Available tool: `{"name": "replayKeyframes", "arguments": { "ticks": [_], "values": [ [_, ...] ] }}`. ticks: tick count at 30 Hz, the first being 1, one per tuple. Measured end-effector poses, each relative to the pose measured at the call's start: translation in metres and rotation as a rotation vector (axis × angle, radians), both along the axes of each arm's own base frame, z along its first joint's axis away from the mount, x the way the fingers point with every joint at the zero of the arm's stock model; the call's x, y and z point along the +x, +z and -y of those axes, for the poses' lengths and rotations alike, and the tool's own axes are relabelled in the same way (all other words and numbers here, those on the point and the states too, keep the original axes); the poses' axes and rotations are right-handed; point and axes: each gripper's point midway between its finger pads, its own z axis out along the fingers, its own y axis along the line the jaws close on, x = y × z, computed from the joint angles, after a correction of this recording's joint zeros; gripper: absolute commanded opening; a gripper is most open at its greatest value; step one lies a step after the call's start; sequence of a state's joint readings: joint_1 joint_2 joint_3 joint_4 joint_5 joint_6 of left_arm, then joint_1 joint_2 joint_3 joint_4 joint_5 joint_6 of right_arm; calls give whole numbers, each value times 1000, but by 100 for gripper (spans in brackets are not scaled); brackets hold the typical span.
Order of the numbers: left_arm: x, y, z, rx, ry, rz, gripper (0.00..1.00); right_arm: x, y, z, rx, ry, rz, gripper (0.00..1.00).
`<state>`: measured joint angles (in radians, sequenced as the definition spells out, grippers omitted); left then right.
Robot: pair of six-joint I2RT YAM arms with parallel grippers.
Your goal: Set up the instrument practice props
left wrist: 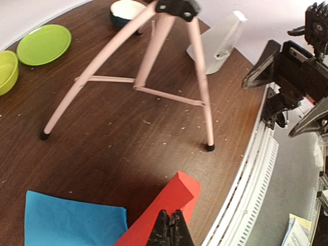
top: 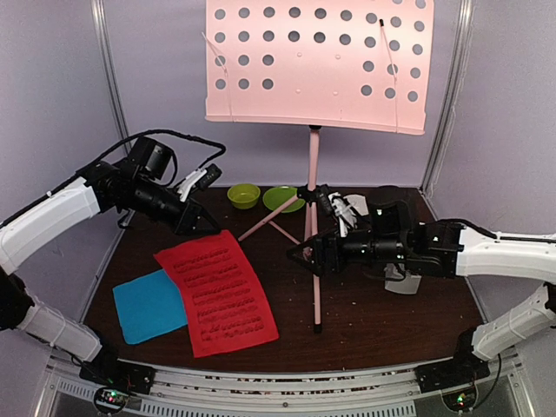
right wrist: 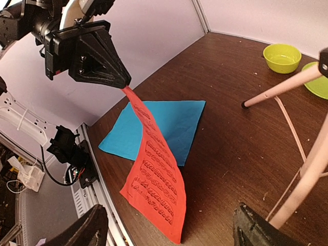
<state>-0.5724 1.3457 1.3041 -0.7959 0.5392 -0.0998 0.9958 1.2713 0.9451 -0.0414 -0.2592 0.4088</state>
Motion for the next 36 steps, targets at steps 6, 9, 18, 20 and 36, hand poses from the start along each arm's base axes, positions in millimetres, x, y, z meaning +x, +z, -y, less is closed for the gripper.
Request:
{"name": "replayKeyframes", "arguments": {
  "ticks": [6,9,18,20,36],
  "values": [
    [-20,13,19,-23,-67,3,0,-5,9,-38,-26,41,48,85],
    [-27,23,27,-40,-93,11,0,-5,7,-57,-47,56,66,85],
    [-27,13,22,-8,-71,11,25,-3,-47,-79,-159,77,50,84],
    [-27,-8,10,19,-44,-32,48,-5,-43,-74,-150,73,55,83],
    [-20,-145,-42,92,87,-483,71,-65,-95,-87,-319,268,36,50]
  ]
}}
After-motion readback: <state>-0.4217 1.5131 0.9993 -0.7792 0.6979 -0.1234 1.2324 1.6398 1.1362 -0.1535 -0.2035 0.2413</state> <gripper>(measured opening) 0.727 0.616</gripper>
